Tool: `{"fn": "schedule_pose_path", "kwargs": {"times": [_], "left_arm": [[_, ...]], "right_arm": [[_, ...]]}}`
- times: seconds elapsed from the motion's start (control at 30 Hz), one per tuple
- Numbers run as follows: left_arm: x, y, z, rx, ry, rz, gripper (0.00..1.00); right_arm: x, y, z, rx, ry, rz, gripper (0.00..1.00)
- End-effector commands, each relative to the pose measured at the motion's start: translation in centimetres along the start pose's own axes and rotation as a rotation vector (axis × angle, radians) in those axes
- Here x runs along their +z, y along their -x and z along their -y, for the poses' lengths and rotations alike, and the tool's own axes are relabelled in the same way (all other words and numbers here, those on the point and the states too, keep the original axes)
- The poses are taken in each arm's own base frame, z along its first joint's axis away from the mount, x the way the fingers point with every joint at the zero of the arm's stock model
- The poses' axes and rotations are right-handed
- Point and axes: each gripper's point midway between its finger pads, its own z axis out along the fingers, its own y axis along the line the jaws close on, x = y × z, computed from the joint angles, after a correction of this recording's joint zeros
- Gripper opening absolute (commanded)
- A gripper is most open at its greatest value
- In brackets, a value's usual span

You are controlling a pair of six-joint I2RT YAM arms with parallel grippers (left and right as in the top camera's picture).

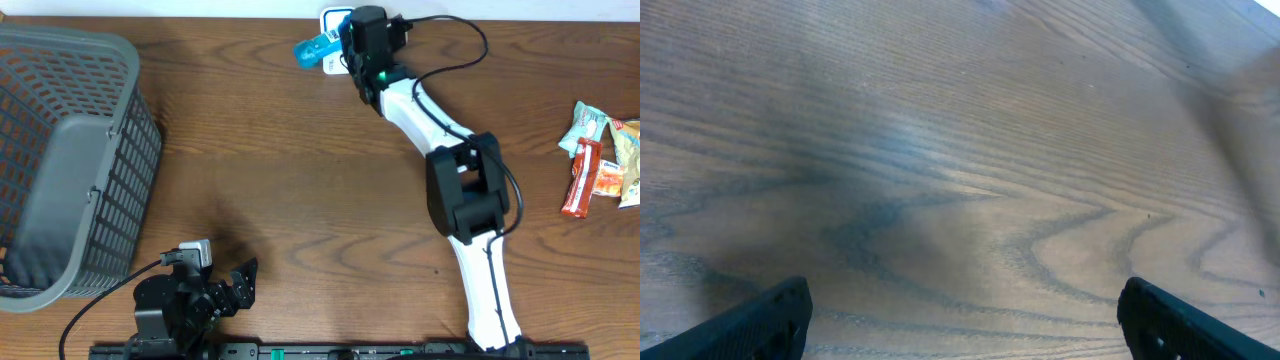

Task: Scan the item barcode
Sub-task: 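Hold the Listerine bottle in front of the white scanner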

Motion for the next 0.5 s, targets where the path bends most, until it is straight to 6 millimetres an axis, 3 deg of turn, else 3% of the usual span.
{"fn": "schedule_pose_path", "kwargs": {"times": [0.0, 0.23, 0.37, 0.47], "left_arm": [[-0.1, 0.0, -0.1, -0.004, 0.007, 0.0, 0.98], [-0.1, 0.0, -0.1, -0.004, 0.007, 0.0, 0.98], [-0.1, 0.0, -0.1, -0.004, 0.007, 0.0, 0.98], [-0.1, 0.0, -0.1, -0.004, 0.007, 0.0, 0.98]], "right_arm": [[0.0, 2.5, -3.3, -0.079, 0.119, 0.082, 0.01], [0.1, 3.5, -4.0, -0.161, 0.159, 0.109, 0.01], [-0.7, 2.0, -7.1, -0.559, 0.273, 0.081, 0.01], [-2.6, 0.4, -10.2, -0.63, 0.366, -0.017, 0.01]]}}
